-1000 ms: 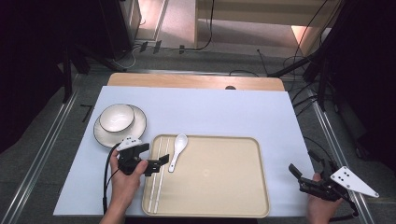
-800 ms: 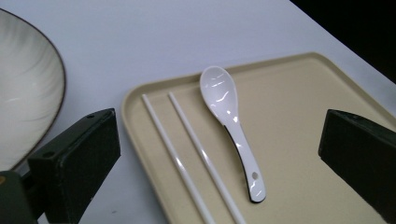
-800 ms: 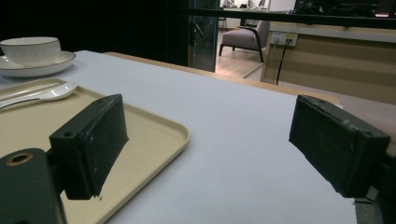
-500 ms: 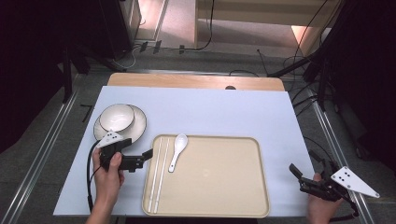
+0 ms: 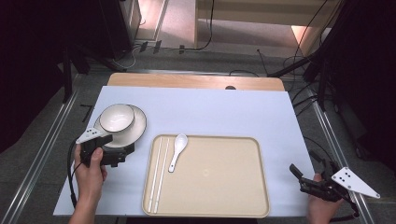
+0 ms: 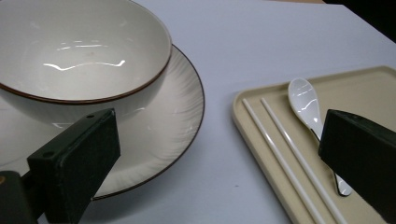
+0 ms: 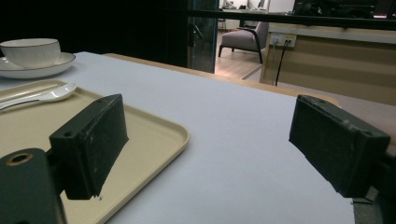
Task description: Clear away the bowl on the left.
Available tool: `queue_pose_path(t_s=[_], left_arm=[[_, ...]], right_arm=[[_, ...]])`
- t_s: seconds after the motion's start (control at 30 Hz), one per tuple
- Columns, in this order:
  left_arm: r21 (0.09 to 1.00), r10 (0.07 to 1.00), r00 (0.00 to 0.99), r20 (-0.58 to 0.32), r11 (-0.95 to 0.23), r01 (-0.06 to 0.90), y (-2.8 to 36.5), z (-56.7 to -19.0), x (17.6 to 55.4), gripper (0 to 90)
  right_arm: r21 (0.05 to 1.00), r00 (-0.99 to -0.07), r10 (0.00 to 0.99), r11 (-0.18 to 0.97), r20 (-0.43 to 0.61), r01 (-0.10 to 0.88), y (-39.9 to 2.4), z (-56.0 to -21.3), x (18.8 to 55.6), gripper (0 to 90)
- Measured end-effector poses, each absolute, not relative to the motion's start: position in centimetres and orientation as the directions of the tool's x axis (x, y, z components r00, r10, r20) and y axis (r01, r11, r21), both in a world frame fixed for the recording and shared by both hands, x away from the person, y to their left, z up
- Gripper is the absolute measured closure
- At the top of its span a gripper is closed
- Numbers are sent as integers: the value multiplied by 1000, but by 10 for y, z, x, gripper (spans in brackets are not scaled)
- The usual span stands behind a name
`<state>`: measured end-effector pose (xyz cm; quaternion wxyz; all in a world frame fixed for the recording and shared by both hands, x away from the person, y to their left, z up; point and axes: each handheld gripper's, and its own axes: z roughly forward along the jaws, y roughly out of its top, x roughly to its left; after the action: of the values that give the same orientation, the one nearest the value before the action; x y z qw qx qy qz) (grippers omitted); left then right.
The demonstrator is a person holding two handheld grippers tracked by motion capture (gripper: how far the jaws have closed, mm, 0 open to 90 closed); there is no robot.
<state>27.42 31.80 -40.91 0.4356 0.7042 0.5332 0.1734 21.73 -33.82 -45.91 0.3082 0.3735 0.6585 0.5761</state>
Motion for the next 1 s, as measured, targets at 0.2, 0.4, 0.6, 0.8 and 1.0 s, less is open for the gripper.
queue_pose_path(t_s=[0.2,0.4,0.6,0.8,1.0], left_arm=[[798,923,331,-195,-47,601,334,-406,279,0],[796,936,290,-198,-19,605,347,-406,287,0],[792,945,259,-201,1,610,354,-403,295,0],[789,950,249,-190,-3,614,357,-401,303,0],[779,954,236,-184,-4,626,360,-400,314,0]], right_arm=[[990,-528,849,55,24,133,-339,-459,217,118],[990,-526,850,50,28,134,-340,-459,217,119],[989,-526,850,50,30,137,-340,-459,217,119],[989,-525,851,49,30,136,-340,-459,216,119],[989,-525,851,50,29,136,-340,-459,217,119]])
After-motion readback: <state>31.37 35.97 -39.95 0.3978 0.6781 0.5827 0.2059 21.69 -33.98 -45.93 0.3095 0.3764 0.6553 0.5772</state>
